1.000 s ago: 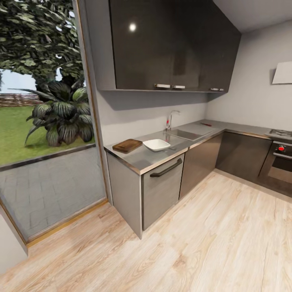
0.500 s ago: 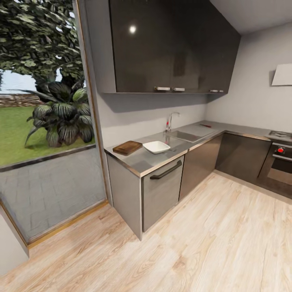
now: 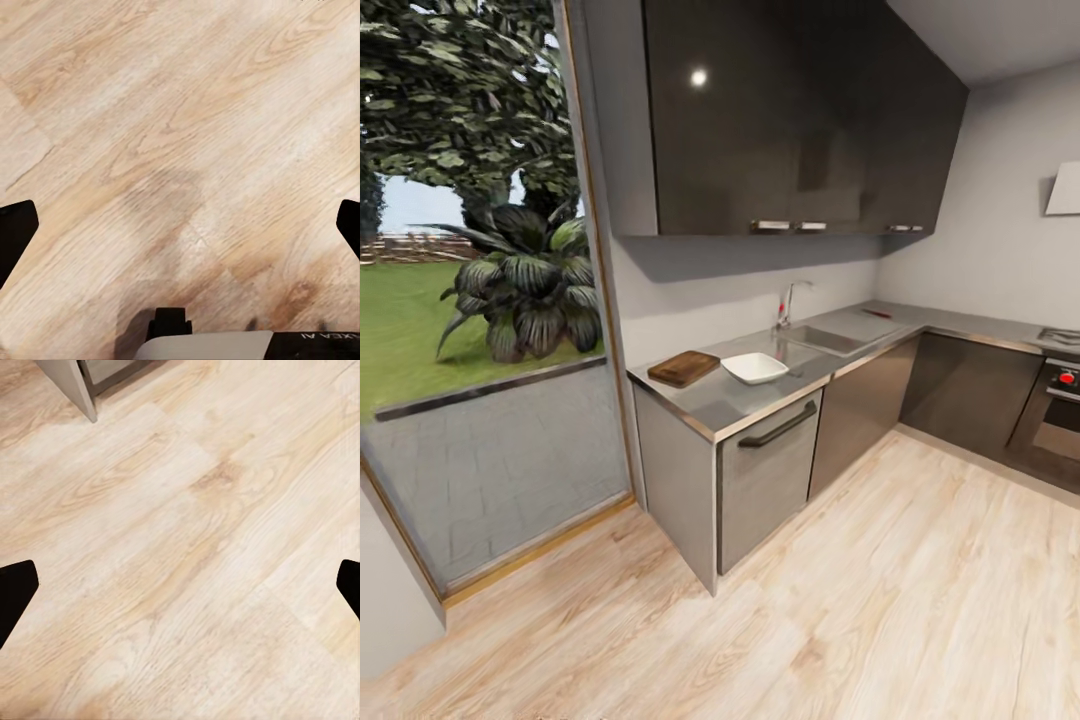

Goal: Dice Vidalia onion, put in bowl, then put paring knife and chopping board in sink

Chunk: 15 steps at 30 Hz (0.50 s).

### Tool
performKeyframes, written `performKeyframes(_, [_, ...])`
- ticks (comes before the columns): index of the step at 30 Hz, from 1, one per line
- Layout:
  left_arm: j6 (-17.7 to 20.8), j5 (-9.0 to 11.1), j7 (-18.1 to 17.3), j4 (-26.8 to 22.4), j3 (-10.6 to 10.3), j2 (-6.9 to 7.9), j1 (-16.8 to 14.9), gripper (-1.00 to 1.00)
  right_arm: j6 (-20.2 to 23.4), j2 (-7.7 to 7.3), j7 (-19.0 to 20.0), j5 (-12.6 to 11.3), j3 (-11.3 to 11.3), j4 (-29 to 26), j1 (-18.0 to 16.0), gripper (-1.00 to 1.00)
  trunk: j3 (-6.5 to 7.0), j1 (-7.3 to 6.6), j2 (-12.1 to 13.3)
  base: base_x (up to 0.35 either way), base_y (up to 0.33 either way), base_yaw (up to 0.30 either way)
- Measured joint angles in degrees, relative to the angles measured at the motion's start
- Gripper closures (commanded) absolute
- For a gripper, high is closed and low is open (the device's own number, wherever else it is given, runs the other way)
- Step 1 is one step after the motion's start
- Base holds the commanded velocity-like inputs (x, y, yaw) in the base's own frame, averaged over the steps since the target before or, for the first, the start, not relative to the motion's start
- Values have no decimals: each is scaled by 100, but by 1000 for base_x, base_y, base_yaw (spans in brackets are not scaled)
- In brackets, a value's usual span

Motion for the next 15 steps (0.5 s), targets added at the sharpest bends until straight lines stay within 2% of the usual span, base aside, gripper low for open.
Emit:
performKeyframes(9, [0, 0, 16, 8, 5, 0, 0, -100, 0, 0, 0, 0, 0, 2, 0, -100, 162, -198, 361, 0, 0, 231])
performKeyframes(15, [0, -1, 20, 13, 4, 0, 0, -100, -1, 0, 0, 0, 0, -1, 0, -100, 270, -329, 602, 0, 0, 69])
